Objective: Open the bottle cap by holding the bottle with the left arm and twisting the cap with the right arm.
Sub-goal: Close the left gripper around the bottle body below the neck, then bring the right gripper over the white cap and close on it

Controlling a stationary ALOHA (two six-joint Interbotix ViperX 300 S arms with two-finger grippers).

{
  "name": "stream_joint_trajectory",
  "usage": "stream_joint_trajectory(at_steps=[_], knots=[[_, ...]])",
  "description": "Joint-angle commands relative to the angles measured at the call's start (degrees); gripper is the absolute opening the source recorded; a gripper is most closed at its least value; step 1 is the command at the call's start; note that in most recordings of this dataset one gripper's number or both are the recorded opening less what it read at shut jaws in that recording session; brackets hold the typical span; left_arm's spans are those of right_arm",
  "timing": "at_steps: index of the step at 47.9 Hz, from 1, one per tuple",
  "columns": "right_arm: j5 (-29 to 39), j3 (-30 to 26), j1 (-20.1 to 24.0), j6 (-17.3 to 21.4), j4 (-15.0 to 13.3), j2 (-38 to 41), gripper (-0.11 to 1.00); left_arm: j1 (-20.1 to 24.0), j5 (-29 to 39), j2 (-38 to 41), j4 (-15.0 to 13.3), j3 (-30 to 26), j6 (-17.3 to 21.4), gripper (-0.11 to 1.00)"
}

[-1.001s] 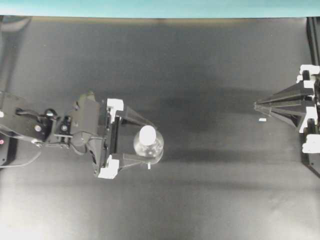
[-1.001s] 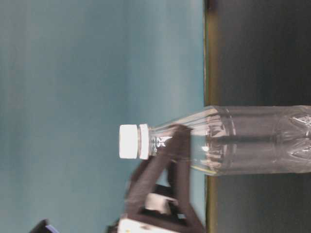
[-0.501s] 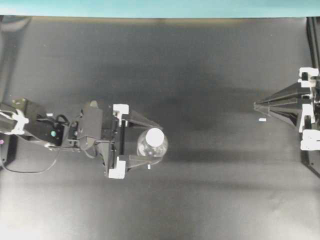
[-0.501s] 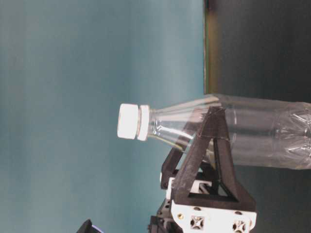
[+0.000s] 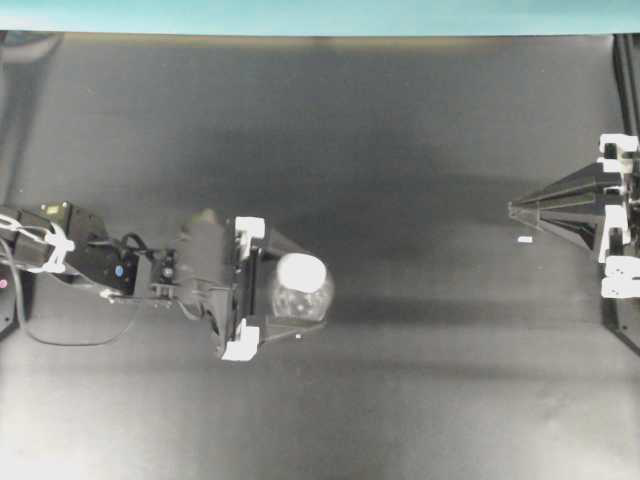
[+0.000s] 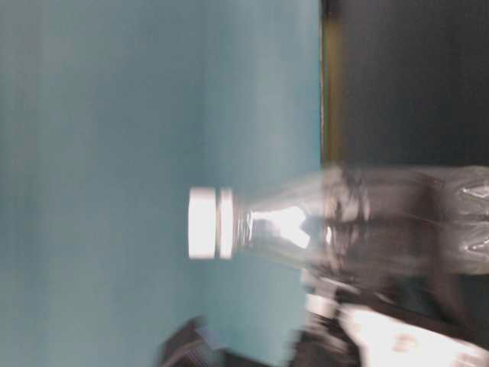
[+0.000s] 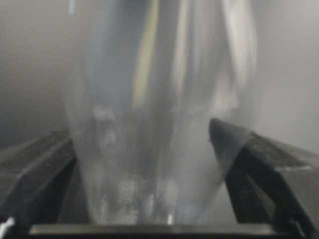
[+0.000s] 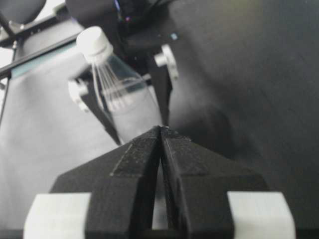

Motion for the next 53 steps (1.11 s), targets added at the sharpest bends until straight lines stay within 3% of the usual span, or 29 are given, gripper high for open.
stream_joint_trajectory(at_steps=[1,17,26,41,53], knots=[[-0.44,-1.23,-0.09,0.44,0.0,0.26,0.01,-0.26,1.05,0.53,0.26,-0.7,-0.09,0.99],[-0.09,-1.23,0.09,0.53,0.0,0.09,0.01,-0.62,0.88,0.7,0.26,-1.05,-0.18,0.97],[6.77,-3.6,2.64,1.85,0.09,1.05,0.01,-0.7,0.79,0.62,0.26,-0.97,0.09,0.82],[30.5,-19.86,6.68,4.66,0.0,11.69,0.01,-0.79,0.18,0.62,0.26,-1.05,0.26,0.81],[48.16,-37.53,7.65,4.66,1.32,24.79,0.03,-0.79,0.09,0.53,0.26,-0.97,0.26,0.81]])
